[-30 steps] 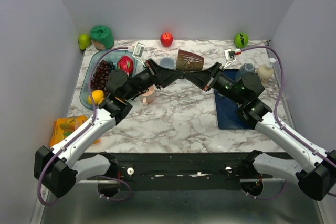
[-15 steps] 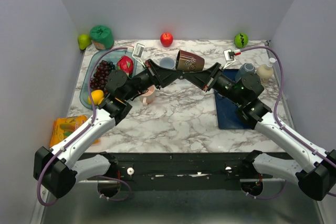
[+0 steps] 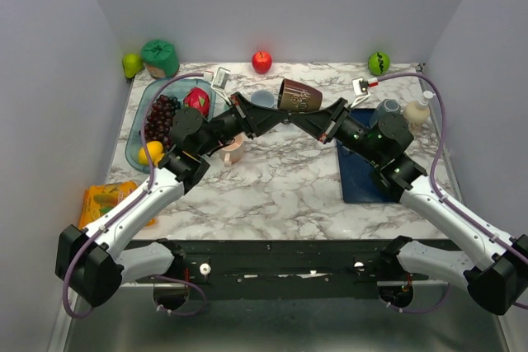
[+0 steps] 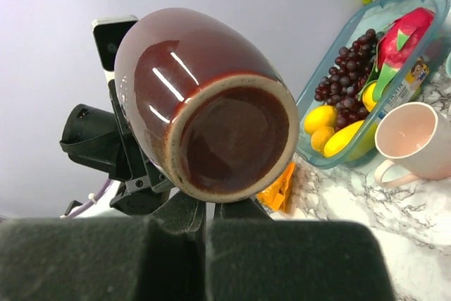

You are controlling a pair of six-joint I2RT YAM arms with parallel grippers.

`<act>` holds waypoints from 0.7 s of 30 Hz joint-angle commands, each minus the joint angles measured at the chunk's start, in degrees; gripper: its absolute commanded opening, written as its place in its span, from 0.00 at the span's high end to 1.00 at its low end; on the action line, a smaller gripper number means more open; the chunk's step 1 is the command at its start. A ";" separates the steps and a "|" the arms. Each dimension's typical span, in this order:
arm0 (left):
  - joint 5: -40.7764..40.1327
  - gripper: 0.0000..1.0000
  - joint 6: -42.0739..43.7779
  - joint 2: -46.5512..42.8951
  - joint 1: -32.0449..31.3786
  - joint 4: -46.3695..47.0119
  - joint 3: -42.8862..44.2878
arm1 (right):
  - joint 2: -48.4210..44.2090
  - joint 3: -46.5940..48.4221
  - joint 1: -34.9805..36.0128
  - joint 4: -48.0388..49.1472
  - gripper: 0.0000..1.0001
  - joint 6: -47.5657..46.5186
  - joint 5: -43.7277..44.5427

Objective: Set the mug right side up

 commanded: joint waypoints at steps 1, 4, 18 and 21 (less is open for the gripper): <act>1.73 1.00 2.29 1.98 -0.35 0.13 0.75 | 0.39 1.22 1.37 1.50 0.99 0.39 -4.17; 1.12 1.00 2.90 2.24 -0.35 -1.09 0.84 | 0.92 2.28 1.28 -3.24 0.99 -0.49 -2.68; -2.21 1.00 7.47 6.02 0.53 -17.07 3.12 | -0.74 -0.61 1.28 -17.38 0.51 -2.07 7.59; -4.58 1.00 12.54 7.16 0.62 -23.21 4.96 | -2.33 -1.15 1.28 -23.96 0.46 -2.51 11.63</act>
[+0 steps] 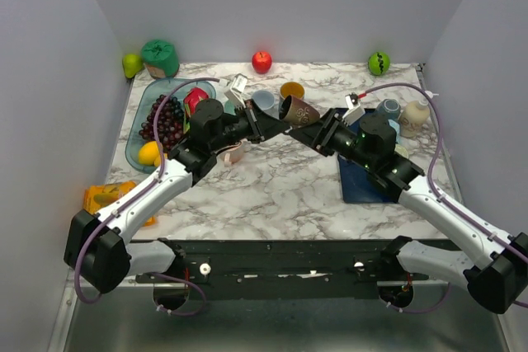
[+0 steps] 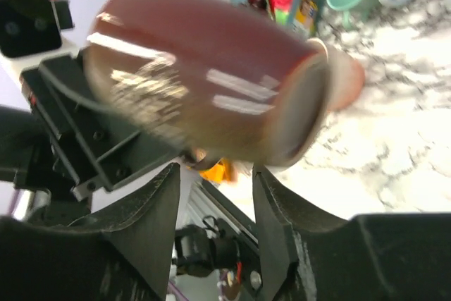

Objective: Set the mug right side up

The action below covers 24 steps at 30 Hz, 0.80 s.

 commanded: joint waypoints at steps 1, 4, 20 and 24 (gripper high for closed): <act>-6.25 1.00 8.55 2.55 0.25 -11.91 3.53 | -3.31 -0.69 1.08 -8.86 0.44 -0.81 5.37; -12.39 1.00 14.87 3.52 0.16 -17.81 4.76 | -5.51 -1.39 1.08 -14.84 0.37 -0.64 9.94; -37.47 1.00 28.69 19.25 -0.45 -32.06 11.70 | 1.52 9.24 -1.90 -50.18 0.05 -7.93 33.59; -38.78 1.00 28.60 22.24 -0.45 -33.46 13.11 | 2.13 8.19 -6.03 -51.94 0.04 -11.35 35.17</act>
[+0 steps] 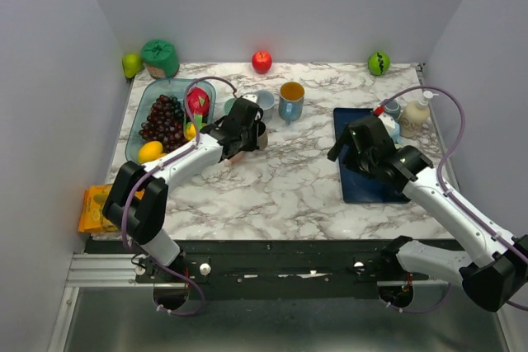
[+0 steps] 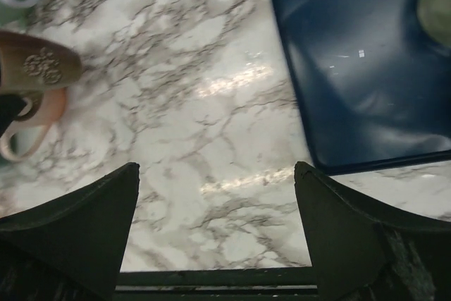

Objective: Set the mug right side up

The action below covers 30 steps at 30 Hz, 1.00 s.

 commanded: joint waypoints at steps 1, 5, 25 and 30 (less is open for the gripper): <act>-6.44 1.00 1.65 2.79 -0.48 -1.66 3.12 | 0.78 0.17 -5.15 -7.09 0.04 -4.58 6.89; -7.23 1.00 2.00 3.68 -0.48 -2.20 2.86 | 1.13 -0.36 -9.21 -9.21 0.04 -5.81 8.57; -6.80 0.55 5.25 2.63 -2.06 0.62 0.40 | 0.43 -1.42 -18.70 -10.18 0.03 -10.38 12.00; -6.45 0.46 4.29 0.17 -2.15 0.27 -0.39 | 0.43 -1.50 -20.37 -11.23 0.03 -11.26 12.26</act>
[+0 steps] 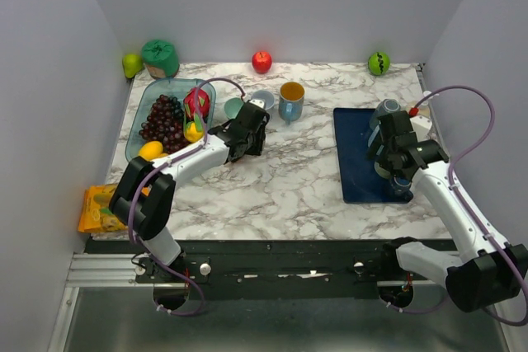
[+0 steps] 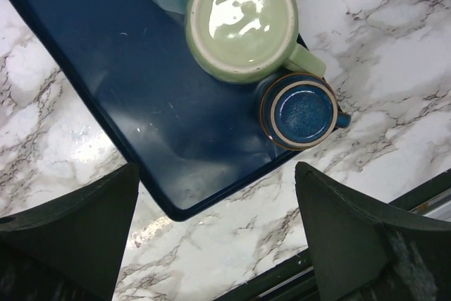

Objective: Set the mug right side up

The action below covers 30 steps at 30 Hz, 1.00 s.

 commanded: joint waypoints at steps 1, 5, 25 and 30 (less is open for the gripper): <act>-1.05 0.45 -0.59 -4.66 -0.44 1.01 -1.05 | -0.43 -1.00 -1.93 -2.16 0.04 -1.69 2.34; 0.01 0.39 -1.29 -7.48 -0.44 0.57 -1.40 | 0.45 -1.79 -4.12 -2.95 0.04 -2.48 2.87; 7.48 0.17 -1.56 -22.16 -0.53 -0.75 -2.54 | 6.78 -10.49 -18.02 12.34 0.00 -9.86 -16.36; 6.95 0.14 -1.03 -24.01 -0.44 -0.83 -2.63 | 7.92 -9.79 -18.02 13.83 0.02 -8.64 -22.17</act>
